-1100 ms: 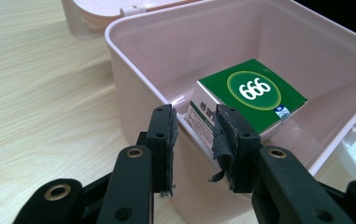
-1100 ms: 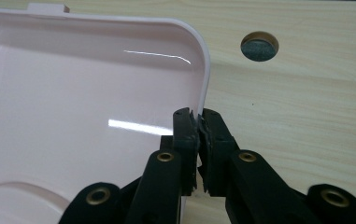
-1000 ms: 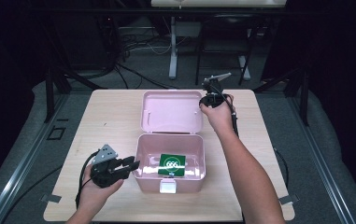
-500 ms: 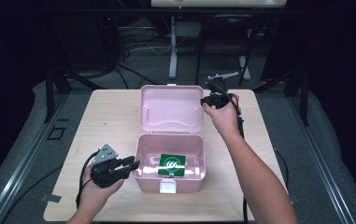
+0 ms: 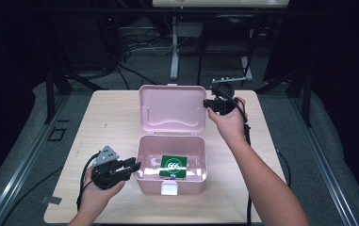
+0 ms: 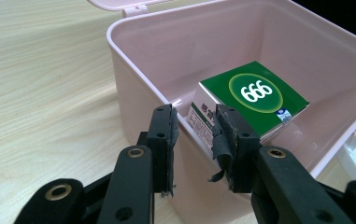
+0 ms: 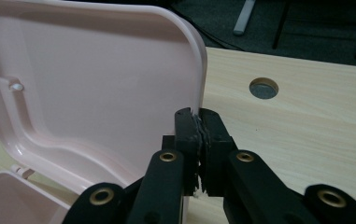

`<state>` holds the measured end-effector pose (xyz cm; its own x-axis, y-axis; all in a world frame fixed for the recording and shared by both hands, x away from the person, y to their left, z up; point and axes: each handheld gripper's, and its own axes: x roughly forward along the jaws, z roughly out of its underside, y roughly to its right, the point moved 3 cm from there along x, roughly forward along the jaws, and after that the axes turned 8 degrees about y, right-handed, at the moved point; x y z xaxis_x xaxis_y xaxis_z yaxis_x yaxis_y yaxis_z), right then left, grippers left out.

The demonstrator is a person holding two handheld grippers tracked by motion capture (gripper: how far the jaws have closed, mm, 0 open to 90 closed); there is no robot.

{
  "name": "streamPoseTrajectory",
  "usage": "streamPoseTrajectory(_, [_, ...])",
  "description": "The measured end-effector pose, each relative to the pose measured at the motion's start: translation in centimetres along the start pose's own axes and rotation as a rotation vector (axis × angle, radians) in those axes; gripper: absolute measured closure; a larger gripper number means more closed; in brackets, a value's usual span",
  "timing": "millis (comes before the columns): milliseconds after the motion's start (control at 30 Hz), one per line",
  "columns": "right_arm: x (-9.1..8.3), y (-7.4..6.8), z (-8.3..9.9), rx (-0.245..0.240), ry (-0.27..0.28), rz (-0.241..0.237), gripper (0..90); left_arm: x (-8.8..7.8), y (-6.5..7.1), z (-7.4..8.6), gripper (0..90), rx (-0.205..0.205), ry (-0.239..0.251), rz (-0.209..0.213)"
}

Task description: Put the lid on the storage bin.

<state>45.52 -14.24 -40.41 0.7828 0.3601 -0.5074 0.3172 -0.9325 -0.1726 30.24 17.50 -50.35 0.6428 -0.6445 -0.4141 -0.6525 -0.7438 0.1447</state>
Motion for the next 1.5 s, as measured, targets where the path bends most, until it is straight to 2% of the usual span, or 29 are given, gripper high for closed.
streamPoseTrajectory(133, [-0.9,-0.4,0.2,-0.03,0.026,-0.005,87.2,0.0,0.0,0.0,68.7,0.0,0.002,-0.002])
streamPoseTrajectory(433, [-2.5,-0.9,0.8,-0.06,0.065,-0.018,87.3,0.0,0.0,0.0,68.7,-0.001,0.002,-0.002])
streamPoseTrajectory(467, [-2.8,-0.9,1.1,-0.074,0.078,-0.024,87.3,0.0,0.0,0.0,68.7,-0.001,0.001,-0.001])
streamPoseTrajectory(867, [-5.1,-1.5,2.6,-0.11,0.136,-0.058,87.2,0.0,0.0,0.0,68.8,-0.002,0.002,-0.001])
streamPoseTrajectory(1067, [-5.9,-1.9,3.4,-0.146,0.159,-0.054,87.2,0.0,0.0,0.0,68.8,-0.002,0.005,-0.003])
streamPoseTrajectory(1333, [-6.6,-2.0,4.2,-0.128,0.191,-0.068,86.5,0.0,0.0,0.0,68.7,-0.005,0.007,0.002])
streamPoseTrajectory(1500, [-7.0,-2.4,4.6,-0.146,0.201,-0.047,86.6,0.0,0.0,0.0,69.0,-0.005,0.008,0.0])
